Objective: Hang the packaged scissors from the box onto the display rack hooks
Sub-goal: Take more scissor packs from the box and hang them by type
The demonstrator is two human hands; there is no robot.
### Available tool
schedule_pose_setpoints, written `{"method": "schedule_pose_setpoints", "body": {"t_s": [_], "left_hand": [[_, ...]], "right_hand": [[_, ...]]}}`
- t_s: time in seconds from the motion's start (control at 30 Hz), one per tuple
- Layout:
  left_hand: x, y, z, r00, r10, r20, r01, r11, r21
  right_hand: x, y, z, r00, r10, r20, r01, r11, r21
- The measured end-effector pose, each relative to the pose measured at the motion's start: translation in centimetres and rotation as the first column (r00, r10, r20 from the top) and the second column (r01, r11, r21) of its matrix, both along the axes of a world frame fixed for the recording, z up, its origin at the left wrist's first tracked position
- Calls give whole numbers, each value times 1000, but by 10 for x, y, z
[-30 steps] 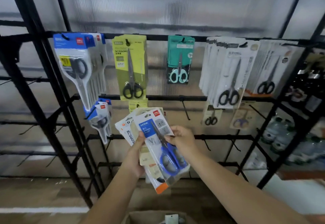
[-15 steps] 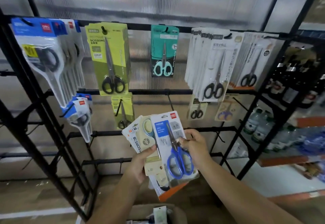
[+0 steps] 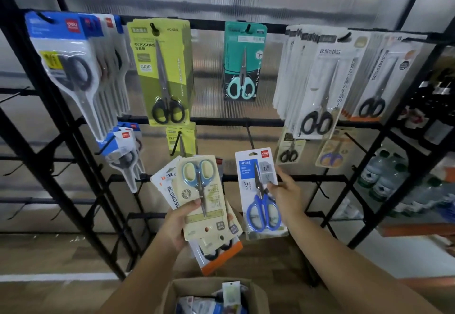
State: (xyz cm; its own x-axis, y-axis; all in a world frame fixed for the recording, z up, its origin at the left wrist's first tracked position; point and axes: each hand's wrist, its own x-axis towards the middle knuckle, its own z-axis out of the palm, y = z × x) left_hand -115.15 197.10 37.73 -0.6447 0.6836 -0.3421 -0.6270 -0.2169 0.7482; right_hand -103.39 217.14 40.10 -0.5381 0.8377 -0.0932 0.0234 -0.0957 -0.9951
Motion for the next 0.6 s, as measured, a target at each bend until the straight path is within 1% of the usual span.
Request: {"method": "schedule_pose_setpoints", "body": {"t_s": [0.23,0.43,0.5,0.6], "left_hand": [[-10,8,-6,1000,3,-5,-3,999,-53],[-15,14,-11,999,-21,-34,19,998,-52],[-16,14,-10,998,-35,-45,32,997,-74],[-15,15,-8,999,-41,-30,39,996,-81]], "right_hand": [[-4,10,-20,999,-46,14,45,997,68],[-24,20,-25,998,-64,11,64,997,49],[-33,26,-26,998,-56,40,52,992,112],[-51,37,-18,980,-55,191,5,967,256]]}}
